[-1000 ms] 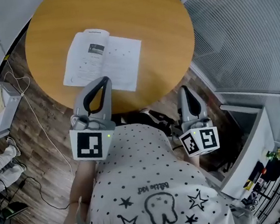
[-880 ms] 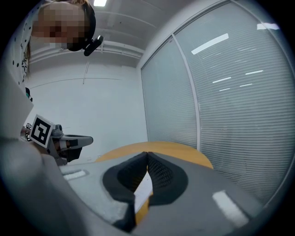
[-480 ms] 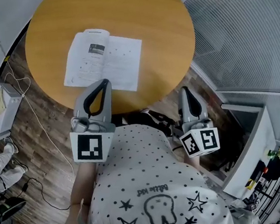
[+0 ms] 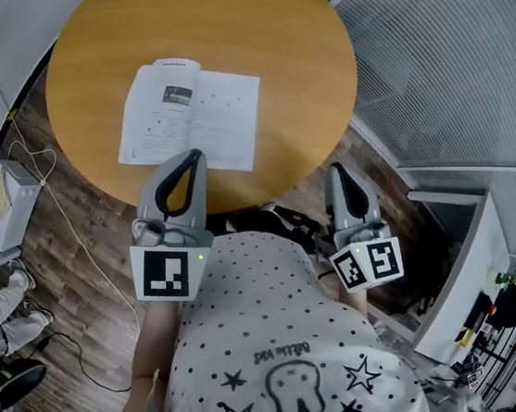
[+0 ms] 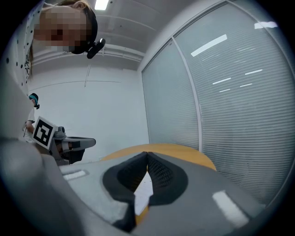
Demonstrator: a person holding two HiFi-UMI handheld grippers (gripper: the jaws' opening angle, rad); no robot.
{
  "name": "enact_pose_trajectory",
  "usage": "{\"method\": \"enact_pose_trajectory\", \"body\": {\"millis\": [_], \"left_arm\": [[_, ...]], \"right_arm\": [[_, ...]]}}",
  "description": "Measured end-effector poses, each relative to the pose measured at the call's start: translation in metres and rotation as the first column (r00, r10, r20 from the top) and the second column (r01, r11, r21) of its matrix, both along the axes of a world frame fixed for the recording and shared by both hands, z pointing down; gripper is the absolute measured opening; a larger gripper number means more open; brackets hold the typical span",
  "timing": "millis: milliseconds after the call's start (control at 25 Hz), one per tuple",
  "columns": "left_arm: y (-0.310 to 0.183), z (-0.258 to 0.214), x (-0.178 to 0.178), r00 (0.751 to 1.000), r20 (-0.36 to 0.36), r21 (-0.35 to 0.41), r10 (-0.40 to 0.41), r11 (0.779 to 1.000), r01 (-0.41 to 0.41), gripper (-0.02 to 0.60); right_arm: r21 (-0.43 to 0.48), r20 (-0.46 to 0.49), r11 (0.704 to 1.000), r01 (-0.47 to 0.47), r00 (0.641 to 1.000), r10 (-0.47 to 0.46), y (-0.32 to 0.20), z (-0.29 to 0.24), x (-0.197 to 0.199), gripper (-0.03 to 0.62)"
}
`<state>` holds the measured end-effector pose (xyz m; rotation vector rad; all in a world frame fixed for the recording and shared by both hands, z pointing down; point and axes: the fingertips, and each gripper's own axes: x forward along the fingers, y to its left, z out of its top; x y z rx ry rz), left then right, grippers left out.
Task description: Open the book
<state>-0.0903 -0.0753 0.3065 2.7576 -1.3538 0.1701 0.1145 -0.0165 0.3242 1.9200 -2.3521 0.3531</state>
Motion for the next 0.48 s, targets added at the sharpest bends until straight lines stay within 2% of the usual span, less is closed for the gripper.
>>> {"method": "enact_pose_trajectory", "body": {"millis": [280,480], "left_arm": [[0.0006,0.0029,0.0033,1.000,0.003,-0.009,0.010,1.000,-0.010,0.011],[0.0007,0.0034,0.0037,1.000,0.009,-0.009,0.019,1.000,-0.019,0.011]], "right_arm": [[-0.013,-0.057,1.000,0.011,0.998,-0.012,0.0020,0.0020,-0.0012,0.005],[-0.011,-0.065,1.000,-0.007,0.998,0.006,0.0018,0.0004,0.0019,0.005]]}}
